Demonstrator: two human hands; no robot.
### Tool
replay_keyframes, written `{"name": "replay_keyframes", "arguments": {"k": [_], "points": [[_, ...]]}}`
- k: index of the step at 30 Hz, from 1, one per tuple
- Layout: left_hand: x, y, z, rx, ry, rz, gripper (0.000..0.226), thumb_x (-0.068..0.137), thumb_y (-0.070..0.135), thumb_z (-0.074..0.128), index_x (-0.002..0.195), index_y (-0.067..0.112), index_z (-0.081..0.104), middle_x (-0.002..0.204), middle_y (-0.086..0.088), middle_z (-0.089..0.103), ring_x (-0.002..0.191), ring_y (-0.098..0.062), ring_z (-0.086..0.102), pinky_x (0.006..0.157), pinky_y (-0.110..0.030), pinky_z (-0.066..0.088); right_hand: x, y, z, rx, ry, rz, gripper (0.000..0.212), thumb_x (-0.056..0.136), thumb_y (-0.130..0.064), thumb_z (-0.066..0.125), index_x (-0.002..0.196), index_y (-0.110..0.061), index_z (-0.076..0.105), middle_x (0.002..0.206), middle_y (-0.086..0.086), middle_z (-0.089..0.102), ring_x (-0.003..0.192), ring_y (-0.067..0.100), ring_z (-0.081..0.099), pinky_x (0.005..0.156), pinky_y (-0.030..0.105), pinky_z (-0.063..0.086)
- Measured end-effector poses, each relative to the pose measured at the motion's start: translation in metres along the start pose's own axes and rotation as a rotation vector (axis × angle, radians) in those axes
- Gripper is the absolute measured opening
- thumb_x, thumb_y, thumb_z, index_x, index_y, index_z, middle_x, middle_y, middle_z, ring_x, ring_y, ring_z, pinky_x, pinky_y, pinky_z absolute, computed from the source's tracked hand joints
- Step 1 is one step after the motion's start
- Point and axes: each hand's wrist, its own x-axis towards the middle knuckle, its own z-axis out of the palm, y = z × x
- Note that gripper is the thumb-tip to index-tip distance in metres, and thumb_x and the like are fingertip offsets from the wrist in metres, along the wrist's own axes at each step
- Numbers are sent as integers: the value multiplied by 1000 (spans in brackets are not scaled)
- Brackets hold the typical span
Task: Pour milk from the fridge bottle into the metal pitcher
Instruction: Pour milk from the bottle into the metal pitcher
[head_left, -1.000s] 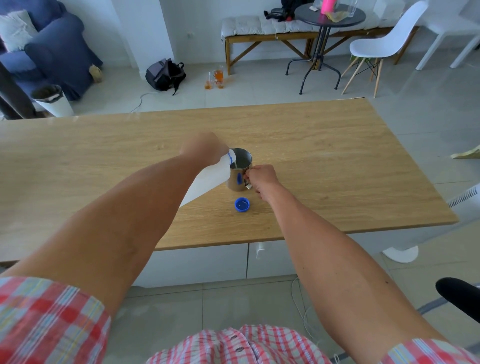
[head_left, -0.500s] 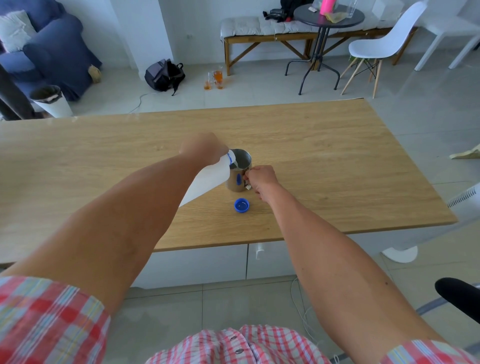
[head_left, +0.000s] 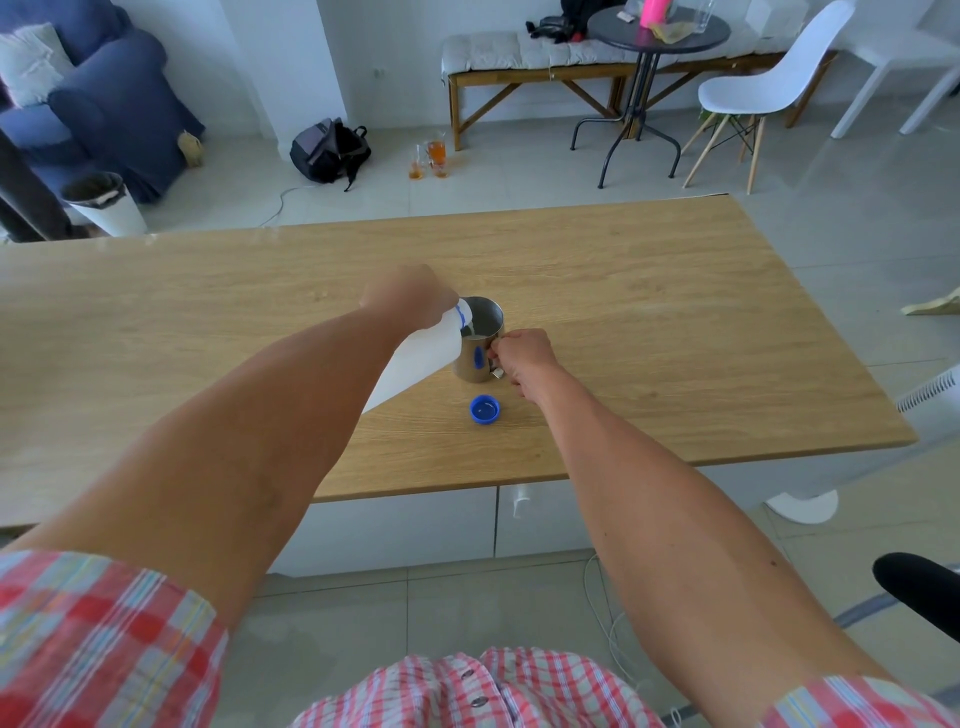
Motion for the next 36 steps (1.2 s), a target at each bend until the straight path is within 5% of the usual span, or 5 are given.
{"name": "replay_keyframes", "arguments": {"k": [8,22,36], "points": [[0,1,0,5,-8,5,32,99,42,47,96,13,61,82,-4,56,80,-26,58,66,-34,40,1,0,1,0,-5,-2,18,90,-2,51,89,-13,65,83,11,59,70,21,45,51,27,31],[-1,2,-2,12,-17,-8,32,100,43,47,93,14,59,82,-4,56,66,-21,51,59,-32,36,-3,-2,-1,-1,0,4,18,92,-1,51,91,-13,65,83,11,58,55,16,38,46,23,30],[-2,5,-2,29,-21,-1,33,100,42,46,96,13,60,81,-4,54,82,-27,57,68,-34,39,0,-1,-1,-1,-4,12,18,93,-1,52,92,-12,66,83,10,58,57,16,38,48,24,30]]}}
